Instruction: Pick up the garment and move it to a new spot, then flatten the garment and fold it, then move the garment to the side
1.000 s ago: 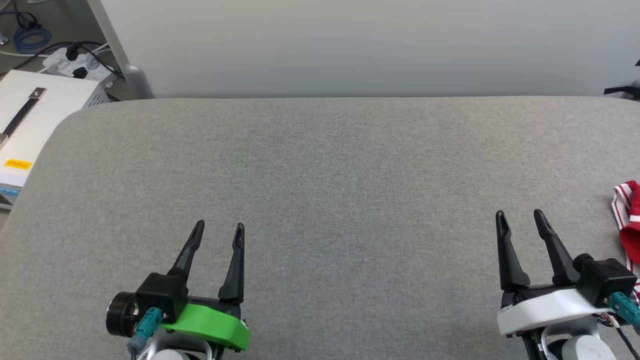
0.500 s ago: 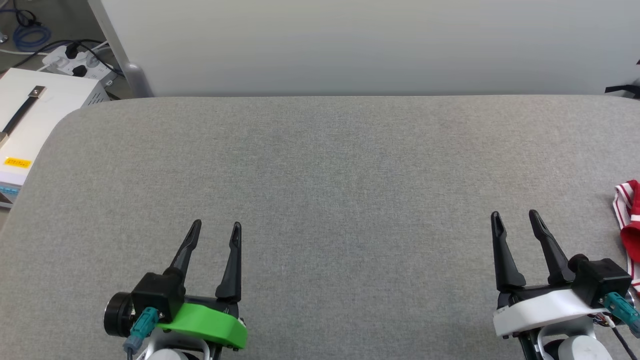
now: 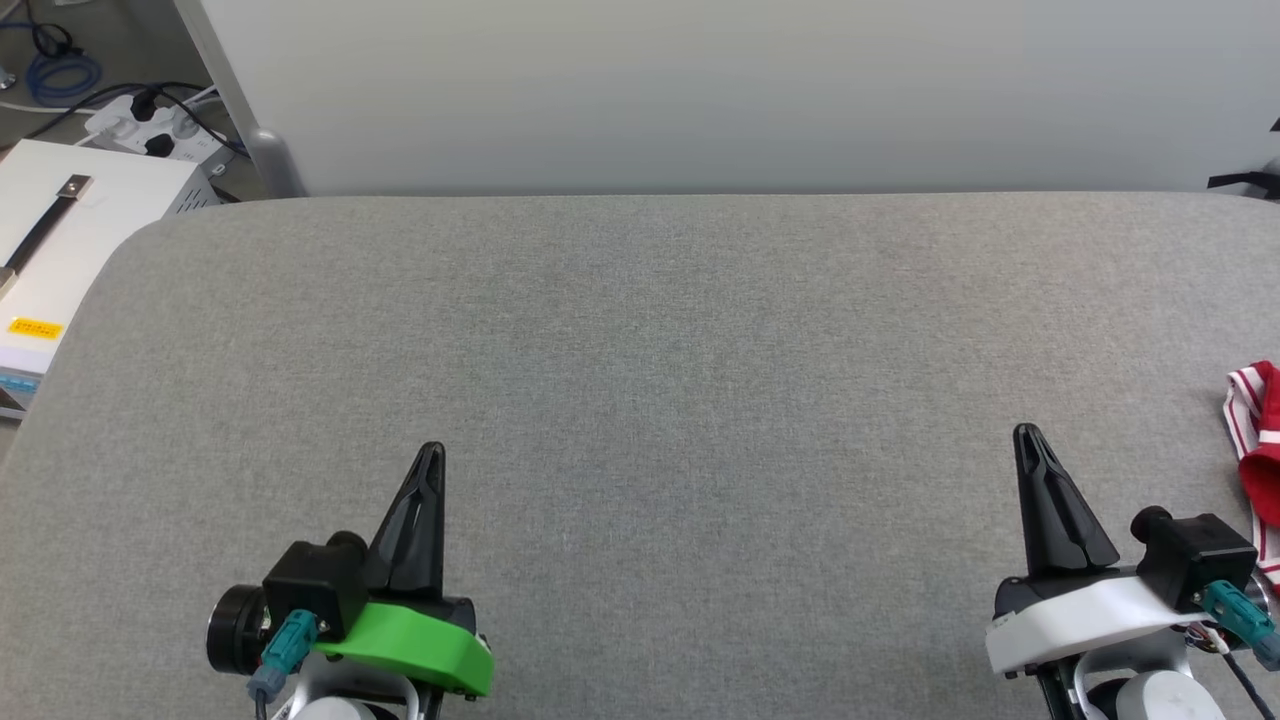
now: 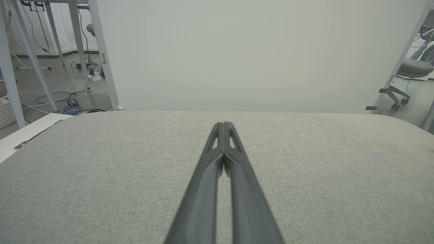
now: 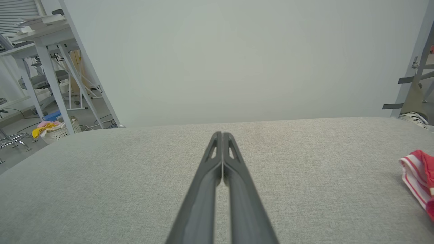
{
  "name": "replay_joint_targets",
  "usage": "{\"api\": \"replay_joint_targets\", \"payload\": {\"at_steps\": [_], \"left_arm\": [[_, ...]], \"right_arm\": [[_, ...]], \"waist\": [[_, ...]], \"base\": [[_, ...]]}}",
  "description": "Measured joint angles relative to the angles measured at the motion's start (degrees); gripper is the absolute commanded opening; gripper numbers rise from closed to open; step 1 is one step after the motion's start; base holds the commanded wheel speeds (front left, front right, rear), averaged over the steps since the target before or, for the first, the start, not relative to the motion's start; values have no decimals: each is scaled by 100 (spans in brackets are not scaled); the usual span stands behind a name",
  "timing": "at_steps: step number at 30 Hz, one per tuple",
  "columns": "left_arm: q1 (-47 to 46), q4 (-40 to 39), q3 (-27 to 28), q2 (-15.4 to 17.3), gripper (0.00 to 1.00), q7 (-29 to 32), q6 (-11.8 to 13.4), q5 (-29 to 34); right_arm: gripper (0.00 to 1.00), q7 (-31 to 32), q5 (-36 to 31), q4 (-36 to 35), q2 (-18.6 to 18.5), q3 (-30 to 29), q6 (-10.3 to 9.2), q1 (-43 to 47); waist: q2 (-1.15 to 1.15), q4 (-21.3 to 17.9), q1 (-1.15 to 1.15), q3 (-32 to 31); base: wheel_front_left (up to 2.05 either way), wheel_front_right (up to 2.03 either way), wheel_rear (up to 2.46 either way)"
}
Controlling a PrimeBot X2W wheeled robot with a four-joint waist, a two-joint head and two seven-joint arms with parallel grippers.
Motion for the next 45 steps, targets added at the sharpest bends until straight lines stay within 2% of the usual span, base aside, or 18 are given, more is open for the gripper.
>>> {"api": "replay_joint_targets", "payload": {"at_steps": [45], "left_arm": [[0,-132,141,-4,0,548,271,314]], "right_arm": [[0,535,-470,-111,15,-66,0,0]], "waist": [[0,-36,0,-120]], "base": [[0,0,0]]}}
